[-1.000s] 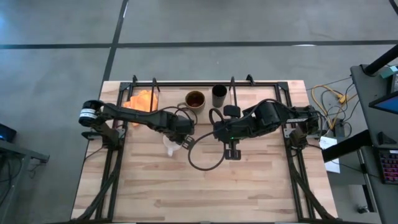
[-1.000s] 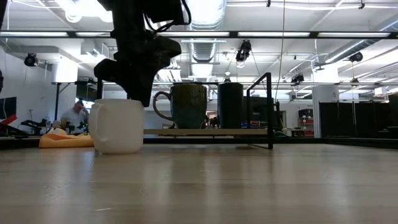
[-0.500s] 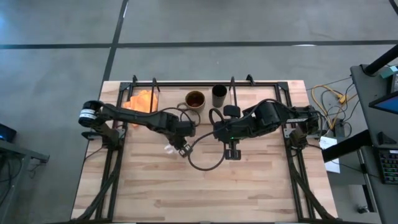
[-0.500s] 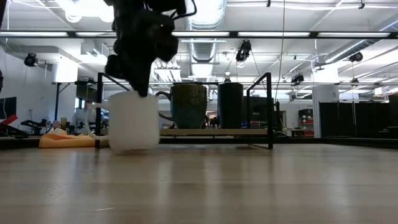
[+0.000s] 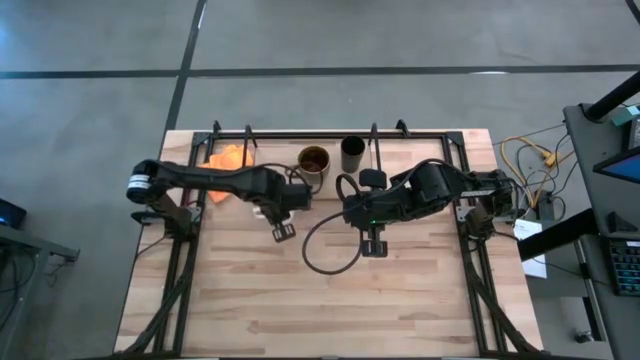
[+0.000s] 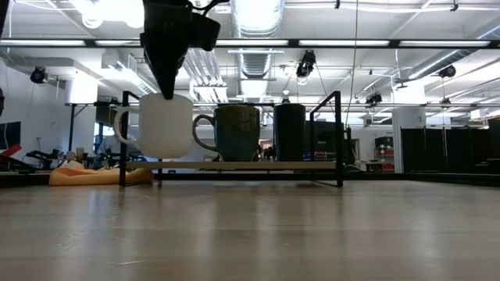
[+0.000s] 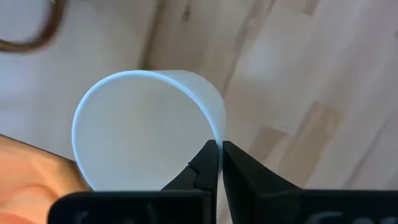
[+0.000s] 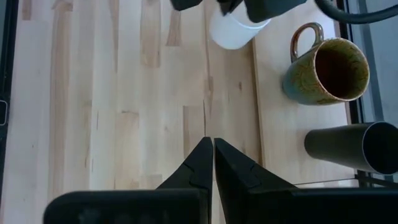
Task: Stack small to large cups/mugs on shelf
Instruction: Put the white mug on the shelf
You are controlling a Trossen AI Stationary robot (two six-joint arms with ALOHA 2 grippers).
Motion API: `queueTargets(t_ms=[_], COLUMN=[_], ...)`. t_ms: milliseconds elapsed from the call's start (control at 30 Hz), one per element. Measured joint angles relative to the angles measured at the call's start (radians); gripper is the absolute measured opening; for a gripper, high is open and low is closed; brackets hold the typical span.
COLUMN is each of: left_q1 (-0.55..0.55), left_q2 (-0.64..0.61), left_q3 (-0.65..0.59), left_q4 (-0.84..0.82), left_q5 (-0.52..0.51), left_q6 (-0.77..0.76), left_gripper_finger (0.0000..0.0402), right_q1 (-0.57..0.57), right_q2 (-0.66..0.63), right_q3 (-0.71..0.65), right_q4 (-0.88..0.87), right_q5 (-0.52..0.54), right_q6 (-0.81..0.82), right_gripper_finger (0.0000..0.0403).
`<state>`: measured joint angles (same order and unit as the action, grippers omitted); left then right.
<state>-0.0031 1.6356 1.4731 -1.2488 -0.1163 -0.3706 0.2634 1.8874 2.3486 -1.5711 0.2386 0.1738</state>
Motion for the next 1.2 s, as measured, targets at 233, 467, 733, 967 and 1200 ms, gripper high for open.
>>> queueTargets(t_ms=[233,467,733,967,1200], left_q1=[0.071,0.164,0.252,0.3,0.321], left_q2=[0.0,0.0,0.0,0.0,0.002], left_q3=[0.011,0.008,0.008,0.008,0.003], left_q4=[0.002,-0.025,-0.026,-0.024,-0.02], left_q5=[-0.048,-0.088,-0.092,-0.091,-0.089], left_q6=[0.09,0.13,0.185,0.221,0.23], left_gripper_finger=[0.0,0.0,0.0,0.0,0.0], right_q1=[-0.002,-0.002,-0.002,-0.002,-0.011], right_q2=[0.0,0.0,0.0,0.0,0.0], right_q3=[0.0,0.0,0.0,0.0,0.0], right_q4=[0.0,0.0,0.0,0.0,0.0], right_q5=[0.025,0.027,0.027,0.062,0.079], right_q6=[0.001,0.001,0.001,0.001,0.001], right_gripper_finger=[0.0009,0.0009,0.0009,0.0009,0.0009])
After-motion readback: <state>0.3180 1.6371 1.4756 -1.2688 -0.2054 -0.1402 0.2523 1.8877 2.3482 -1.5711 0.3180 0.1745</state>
